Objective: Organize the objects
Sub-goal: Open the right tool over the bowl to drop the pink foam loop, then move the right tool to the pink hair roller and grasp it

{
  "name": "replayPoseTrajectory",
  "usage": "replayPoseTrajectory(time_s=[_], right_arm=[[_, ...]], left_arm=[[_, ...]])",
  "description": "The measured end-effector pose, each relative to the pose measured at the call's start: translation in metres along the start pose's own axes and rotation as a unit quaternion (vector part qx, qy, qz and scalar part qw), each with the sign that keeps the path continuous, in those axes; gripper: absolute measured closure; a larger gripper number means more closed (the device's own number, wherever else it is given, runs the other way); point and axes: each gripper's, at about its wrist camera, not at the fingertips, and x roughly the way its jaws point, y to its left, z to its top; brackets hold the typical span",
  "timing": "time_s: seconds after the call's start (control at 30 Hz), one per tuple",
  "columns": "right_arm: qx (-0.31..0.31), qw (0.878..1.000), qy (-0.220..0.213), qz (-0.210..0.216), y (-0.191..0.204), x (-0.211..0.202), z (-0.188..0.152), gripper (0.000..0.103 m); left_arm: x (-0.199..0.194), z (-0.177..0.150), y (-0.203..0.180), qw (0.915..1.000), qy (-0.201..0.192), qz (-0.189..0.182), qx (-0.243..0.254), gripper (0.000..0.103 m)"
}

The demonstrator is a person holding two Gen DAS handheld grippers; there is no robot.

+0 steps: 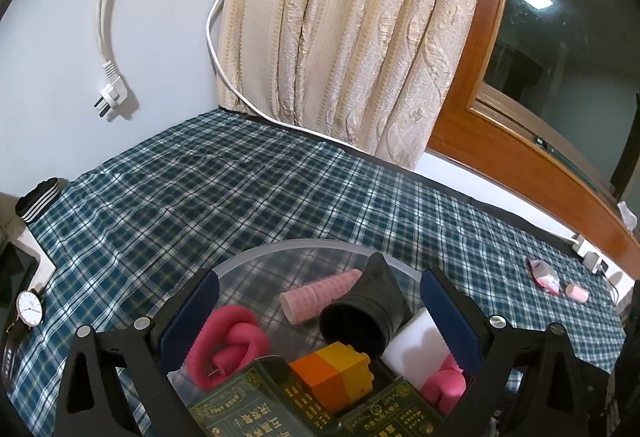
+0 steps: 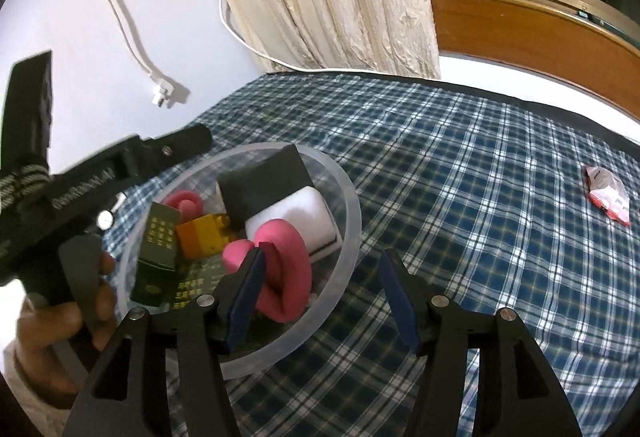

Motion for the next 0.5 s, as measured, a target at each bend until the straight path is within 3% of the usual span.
replayPoseTrajectory(time_s=[0.13, 0.27, 0.5], right_arm=[[0.005, 1.0, -0.009, 0.002, -0.003, -0.008, -0.003, 0.032], [0.013, 1.0, -0.012, 0.0, -0.009, -0.017, -0.007, 0.031], [0.041, 0.999, -0.013, -0.033, -0.042, -0.03, -0.017, 0.021]], left_arm=[[0.0, -0.001, -0.002, 1.0, 0.001, -0.001, 0.002, 0.001], [0.002, -0.002, -0.004, 1.0, 0.002, -0.001, 0.004, 0.001], [0.007, -0.006, -0.008, 0.9999, 0.01, 0.003, 0.01, 0.001]])
